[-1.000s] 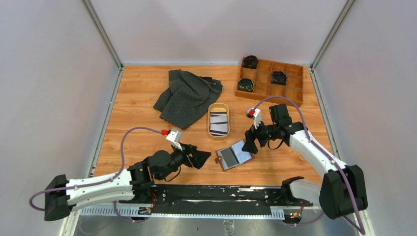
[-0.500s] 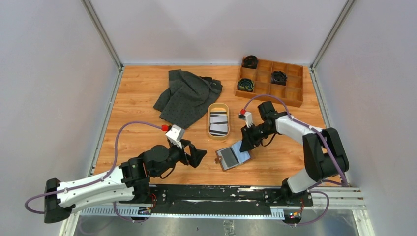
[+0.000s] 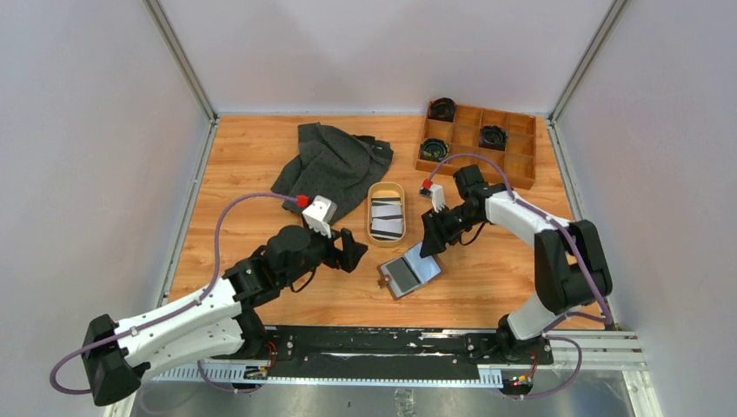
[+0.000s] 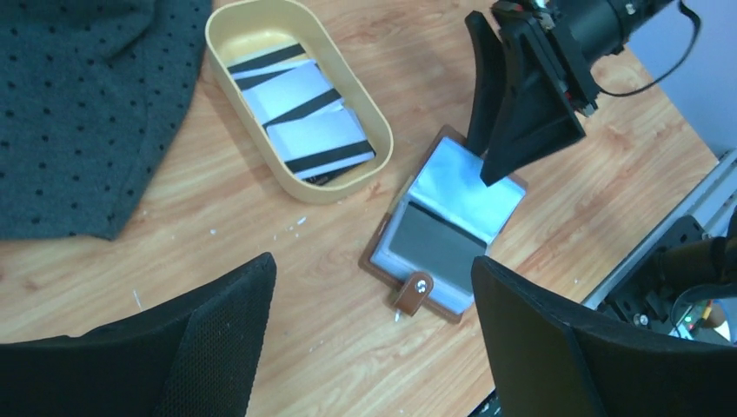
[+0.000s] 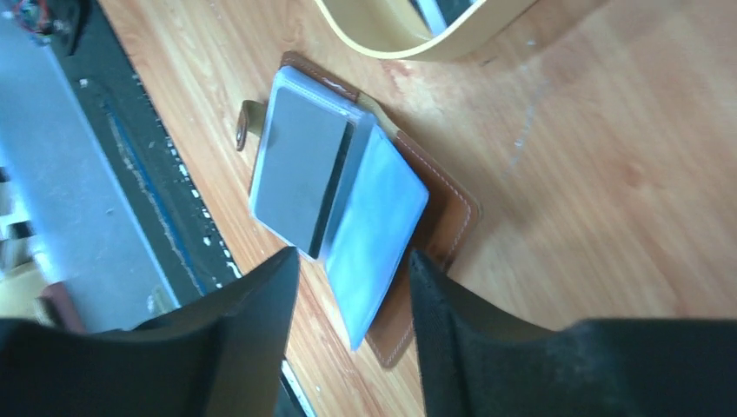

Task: Put the credit cards into the card holder
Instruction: Insert the credit card into the card holder.

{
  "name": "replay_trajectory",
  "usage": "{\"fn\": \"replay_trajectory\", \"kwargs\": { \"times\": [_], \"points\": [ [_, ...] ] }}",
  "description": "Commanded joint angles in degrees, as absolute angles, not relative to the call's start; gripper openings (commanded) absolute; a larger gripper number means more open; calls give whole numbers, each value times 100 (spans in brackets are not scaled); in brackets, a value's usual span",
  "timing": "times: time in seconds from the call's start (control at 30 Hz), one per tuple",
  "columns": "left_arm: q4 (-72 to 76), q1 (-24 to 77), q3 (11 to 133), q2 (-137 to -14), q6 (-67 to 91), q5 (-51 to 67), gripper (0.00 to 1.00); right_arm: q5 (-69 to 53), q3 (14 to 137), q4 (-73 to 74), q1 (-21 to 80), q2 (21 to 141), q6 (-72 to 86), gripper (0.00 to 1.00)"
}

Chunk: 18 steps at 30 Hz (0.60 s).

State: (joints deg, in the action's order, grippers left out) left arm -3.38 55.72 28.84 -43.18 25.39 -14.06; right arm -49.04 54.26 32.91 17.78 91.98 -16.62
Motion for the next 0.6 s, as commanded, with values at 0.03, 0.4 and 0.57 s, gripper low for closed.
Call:
{"fn": "replay_trajectory", "kwargs": {
  "times": [0.03,0.4,0.57],
  "points": [
    [-128,4957,3637,-5164,2235,-297,80,-3881,5580,3668,1797,8128,-2436,61],
    [-1615,4210,6278,-7265,531,393,73,-5334,5654,3819,1733,7048,-3884,66],
    [-1627,3933,6594,-7631,76,868,74,-5469,5999,4038,1731,7473,-3671,65]
  ]
}}
